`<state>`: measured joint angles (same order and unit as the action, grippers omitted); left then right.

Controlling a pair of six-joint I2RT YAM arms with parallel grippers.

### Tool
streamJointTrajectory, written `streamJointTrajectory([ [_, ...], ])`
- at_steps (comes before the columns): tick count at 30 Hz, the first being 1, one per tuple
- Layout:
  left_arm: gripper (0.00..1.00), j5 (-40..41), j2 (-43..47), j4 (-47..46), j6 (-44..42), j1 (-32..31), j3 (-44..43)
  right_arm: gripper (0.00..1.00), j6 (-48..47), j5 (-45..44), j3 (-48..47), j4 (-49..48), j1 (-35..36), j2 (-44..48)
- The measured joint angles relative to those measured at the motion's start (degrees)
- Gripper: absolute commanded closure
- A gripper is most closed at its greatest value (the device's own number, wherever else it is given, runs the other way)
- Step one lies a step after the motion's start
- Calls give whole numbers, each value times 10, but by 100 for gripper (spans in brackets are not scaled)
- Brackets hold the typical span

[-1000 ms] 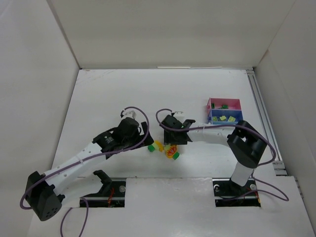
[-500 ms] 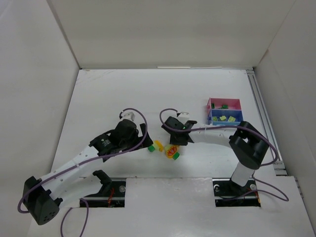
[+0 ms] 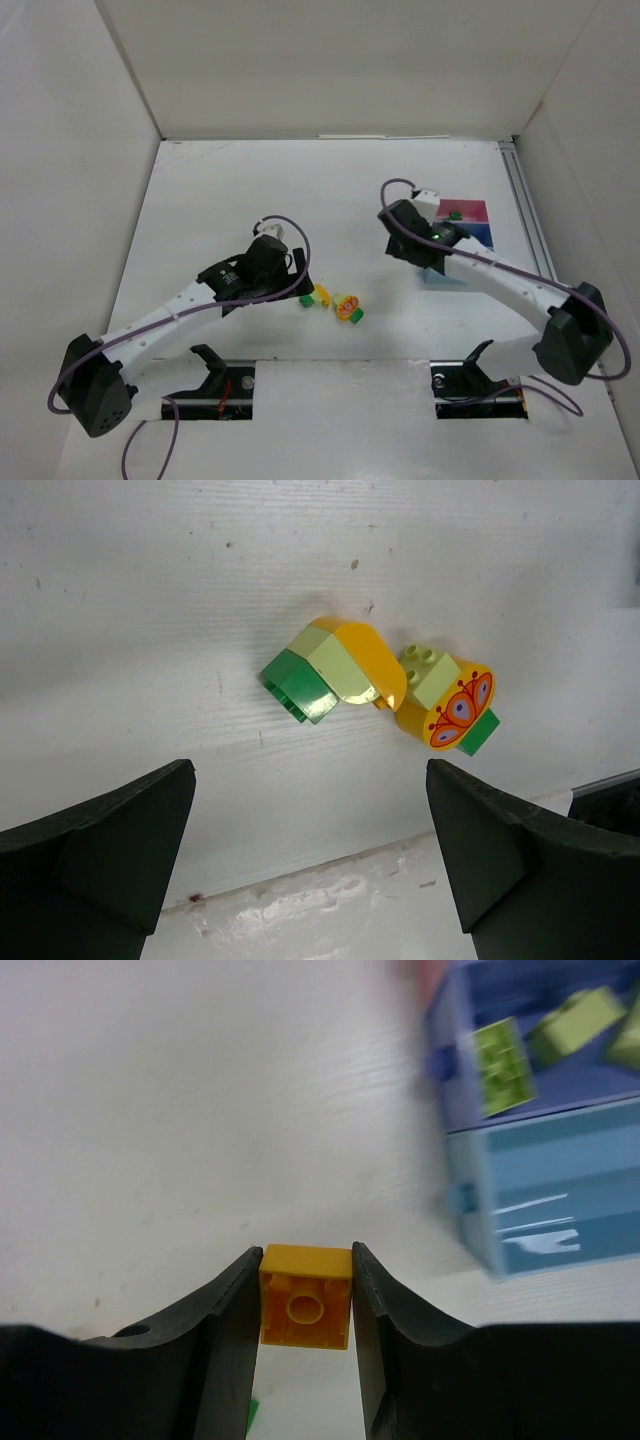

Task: Sort the legos into containers by color

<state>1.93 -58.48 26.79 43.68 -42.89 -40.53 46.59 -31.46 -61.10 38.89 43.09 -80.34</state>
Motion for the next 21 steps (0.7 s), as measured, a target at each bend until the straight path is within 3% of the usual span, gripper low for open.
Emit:
streamJointTrajectory([
  [5, 0, 0, -26, -16, -15, 3, -21, 74, -46, -18, 42, 15, -131, 86],
  [11, 0, 0, -58, -25, -32, 3, -42, 69, -103, -19, 70, 21, -227, 99],
  [13, 0, 0, -65, -26, -34, 3, -46, 62, -117, -14, 70, 18, -249, 86],
  [15, 0, 0, -68, -28, -37, 3, -48, 46, -127, -10, 72, 14, -267, 66],
  [18, 0, 0, -71, -31, -42, 3, -50, 35, -138, -5, 75, 9, -278, 38],
  [21, 0, 0, -73, -31, -43, 3, -50, 32, -145, 0, 76, 7, -281, 22],
])
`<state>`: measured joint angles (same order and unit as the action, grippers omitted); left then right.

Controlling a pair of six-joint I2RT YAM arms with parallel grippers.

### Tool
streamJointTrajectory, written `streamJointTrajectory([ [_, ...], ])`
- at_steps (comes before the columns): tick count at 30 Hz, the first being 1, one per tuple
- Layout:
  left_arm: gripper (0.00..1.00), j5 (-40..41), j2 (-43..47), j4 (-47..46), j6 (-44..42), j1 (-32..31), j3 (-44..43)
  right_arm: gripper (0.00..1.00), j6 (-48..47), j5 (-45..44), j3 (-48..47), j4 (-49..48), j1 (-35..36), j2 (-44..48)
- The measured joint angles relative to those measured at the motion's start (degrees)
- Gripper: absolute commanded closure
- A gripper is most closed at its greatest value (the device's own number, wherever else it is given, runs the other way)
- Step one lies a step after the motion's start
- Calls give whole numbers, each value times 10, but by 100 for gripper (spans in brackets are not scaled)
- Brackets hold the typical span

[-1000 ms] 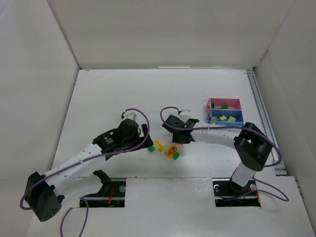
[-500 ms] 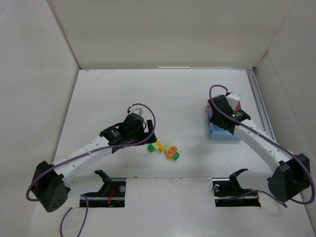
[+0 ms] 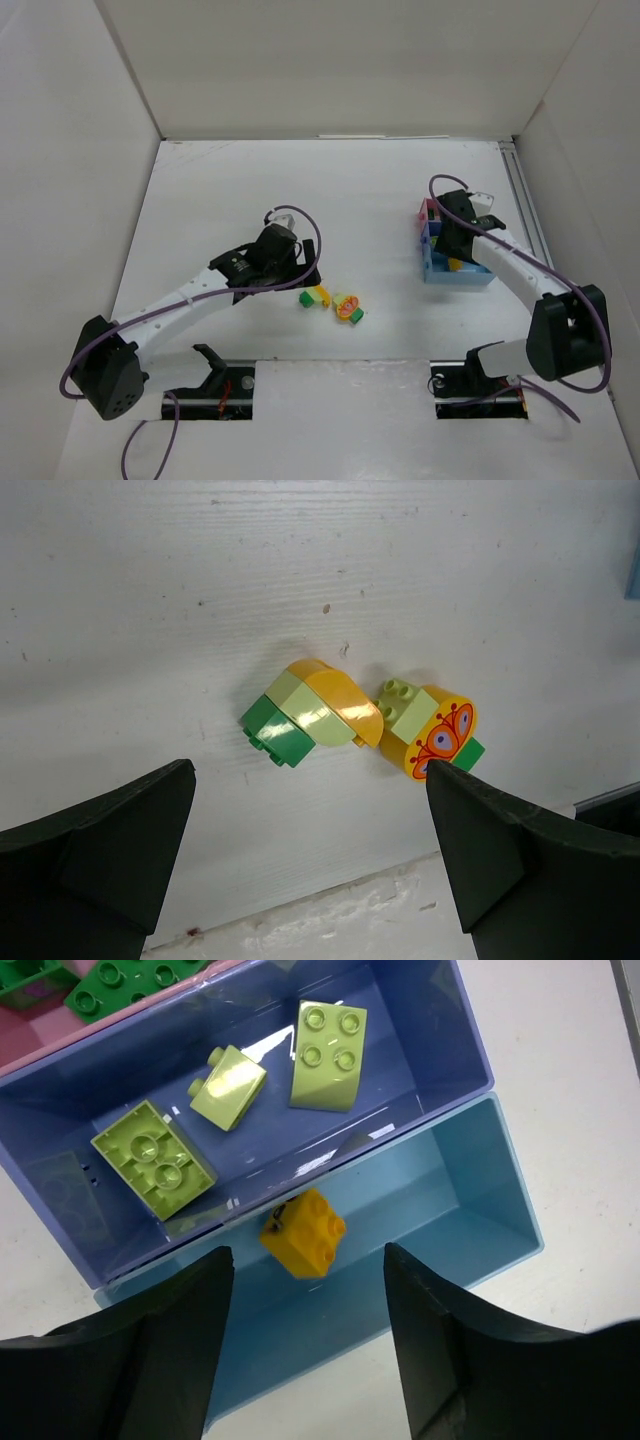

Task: Sort the legos into containers by color

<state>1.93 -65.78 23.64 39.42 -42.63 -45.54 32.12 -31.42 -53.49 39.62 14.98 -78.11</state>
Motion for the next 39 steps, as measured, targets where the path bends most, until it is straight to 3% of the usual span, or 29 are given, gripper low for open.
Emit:
streamJointTrajectory([
  [7, 0, 0, 0, -3, 0, 0, 0, 27, -4, -1, 0, 7, -4, 10],
  [12, 0, -2, 0, -3, 3, 0, 0, 26, -64, 13, 8, -9, 9, 84],
  [15, 0, -1, 7, -2, 6, 4, 0, 25, -141, 52, 20, -43, 71, 141],
  [20, 0, 4, 55, 1, 12, 8, 1, 25, -248, 132, 49, -129, 265, 174],
  [26, 0, 19, 113, 18, 15, 11, 1, 25, -309, 208, 68, -199, 418, 106],
  [37, 0, 41, 153, 34, 19, 11, 18, 24, -336, 260, 83, -252, 460, -24],
  [38, 0, 41, 153, 35, 20, 11, 18, 17, -338, 261, 83, -253, 464, -30],
  [39, 0, 41, 153, 34, 20, 11, 18, 17, -339, 262, 83, -255, 466, -34],
])
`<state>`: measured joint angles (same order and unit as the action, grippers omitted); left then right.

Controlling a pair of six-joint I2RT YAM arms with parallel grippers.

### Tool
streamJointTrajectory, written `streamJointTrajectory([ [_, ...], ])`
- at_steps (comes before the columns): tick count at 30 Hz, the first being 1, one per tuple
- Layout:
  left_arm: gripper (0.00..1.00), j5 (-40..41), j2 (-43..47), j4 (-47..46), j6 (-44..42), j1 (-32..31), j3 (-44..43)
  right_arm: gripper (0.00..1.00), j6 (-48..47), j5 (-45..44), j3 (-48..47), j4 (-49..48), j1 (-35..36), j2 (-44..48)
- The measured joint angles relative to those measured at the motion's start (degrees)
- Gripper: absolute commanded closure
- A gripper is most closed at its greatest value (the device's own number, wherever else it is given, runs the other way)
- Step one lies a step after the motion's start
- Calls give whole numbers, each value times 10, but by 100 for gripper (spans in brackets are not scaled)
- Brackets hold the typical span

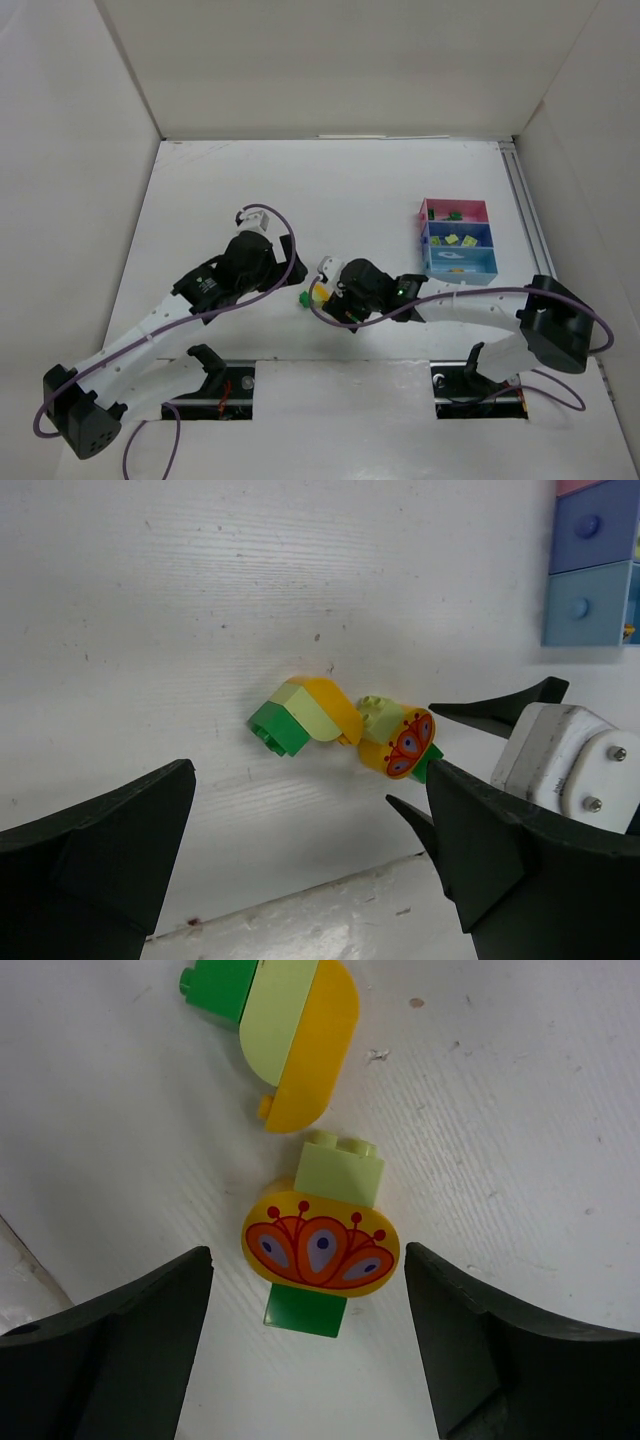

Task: Sort the legos into containers by color

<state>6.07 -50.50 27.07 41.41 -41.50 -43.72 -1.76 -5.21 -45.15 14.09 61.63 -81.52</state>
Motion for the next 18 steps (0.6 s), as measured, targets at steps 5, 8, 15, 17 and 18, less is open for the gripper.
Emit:
streamJointTrajectory([
  [5, 0, 0, -3, 0, 0, 2, 0, 15, 1, -1, -2, -13, 0, -35],
  [8, 0, 0, -4, 0, 0, 4, 0, 15, 13, -19, -5, -9, 4, -58],
  [15, 0, 0, -14, 0, 0, 4, 0, 27, 32, -60, -9, -10, 7, -71],
  [17, 0, 0, -20, 0, 0, 4, 0, 27, 36, -66, -10, -13, 7, -71],
  [18, 0, 0, -22, 0, 0, 4, 0, 28, 36, -68, -10, -14, 7, -73],
])
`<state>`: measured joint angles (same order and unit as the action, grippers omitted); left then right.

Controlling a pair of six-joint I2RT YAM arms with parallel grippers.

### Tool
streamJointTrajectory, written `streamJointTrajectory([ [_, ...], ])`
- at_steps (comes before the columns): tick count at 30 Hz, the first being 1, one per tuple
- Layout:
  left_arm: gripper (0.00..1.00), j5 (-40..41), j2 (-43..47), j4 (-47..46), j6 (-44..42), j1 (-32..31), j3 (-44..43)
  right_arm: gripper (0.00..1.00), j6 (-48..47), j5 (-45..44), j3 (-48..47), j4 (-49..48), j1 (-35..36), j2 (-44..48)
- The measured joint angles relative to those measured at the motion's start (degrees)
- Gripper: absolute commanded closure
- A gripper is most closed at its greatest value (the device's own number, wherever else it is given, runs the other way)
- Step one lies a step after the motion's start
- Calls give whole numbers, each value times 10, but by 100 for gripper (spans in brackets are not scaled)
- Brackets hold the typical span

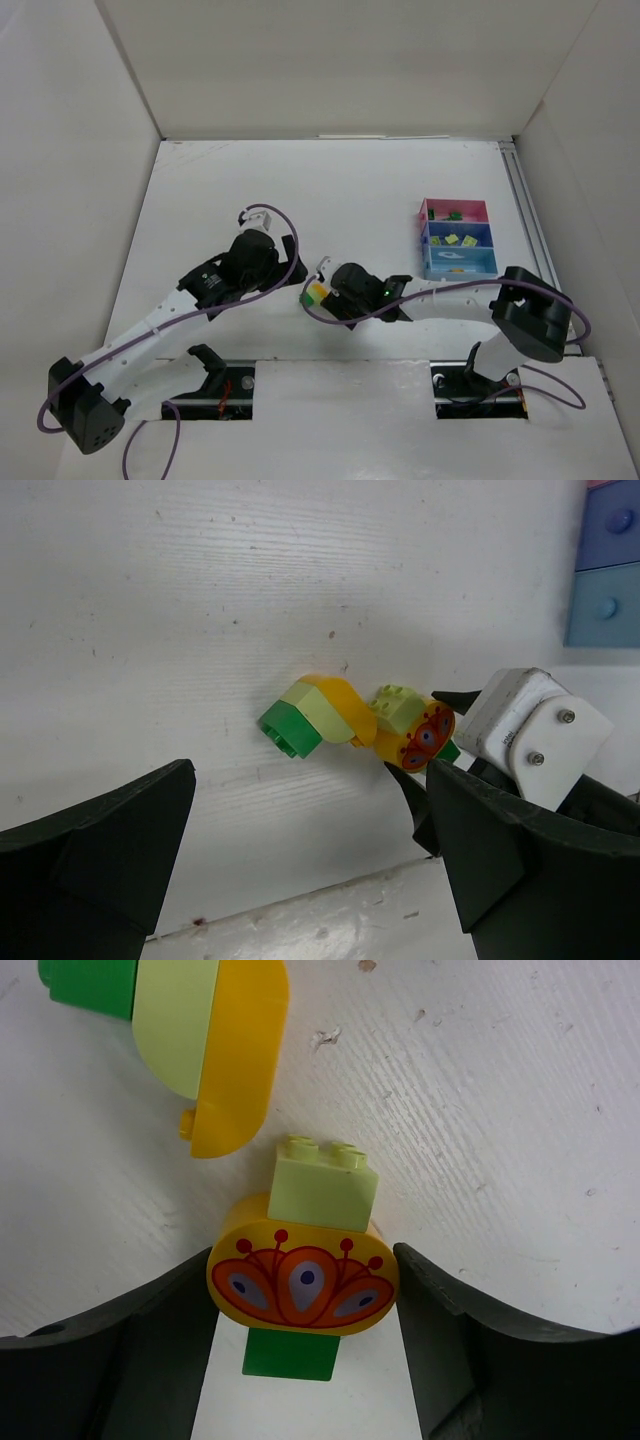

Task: Sort the legos into containers by color

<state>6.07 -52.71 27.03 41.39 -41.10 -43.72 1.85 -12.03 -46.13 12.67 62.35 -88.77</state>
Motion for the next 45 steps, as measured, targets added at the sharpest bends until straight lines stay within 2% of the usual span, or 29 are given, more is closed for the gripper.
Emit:
streamJointTrajectory([
  [2, 0, 0, -3, 0, 0, 0, 0, 33, 1, -6, -1, -4, 0, -5],
  [3, 0, 0, -3, 0, 0, 0, 0, 40, 1, -9, -3, -6, 0, -8],
  [7, 0, 0, -3, 0, 0, 0, 0, 54, 3, -15, -5, -11, 0, -11],
  [9, 0, 0, -4, 0, 0, 0, 0, 57, 3, -15, -5, -11, 0, -9],
  [10, 0, 0, -4, 0, 0, 0, 0, 63, 1, -15, -4, -10, 0, -4],
  [13, 0, -11, -3, -2, -5, 0, 0, 66, -19, -5, 5, -6, 0, 45],
  [15, 0, -35, -1, -10, -13, 1, 0, 72, -39, 12, 9, -4, 0, 100],
  [18, 0, -101, 11, -38, -33, 1, 0, 68, -78, 50, 9, -8, 0, 186],
  [22, 0, -204, 46, -87, -46, 1, -2, 70, -132, 112, 6, -17, 0, 276],
  [26, 0, -296, 79, -150, -52, 1, -5, 75, -178, 157, -14, -16, 0, 294],
  [31, 0, -362, 80, -189, -54, 1, -13, 75, -212, 185, -26, -16, 0, 282],
  [38, 0, -395, 48, -202, -49, 3, -13, 76, -239, 181, -28, -9, 0, 280],
  [45, 0, -381, 61, -207, -40, 3, -13, 78, -252, 178, -28, -9, 0, 301],
])
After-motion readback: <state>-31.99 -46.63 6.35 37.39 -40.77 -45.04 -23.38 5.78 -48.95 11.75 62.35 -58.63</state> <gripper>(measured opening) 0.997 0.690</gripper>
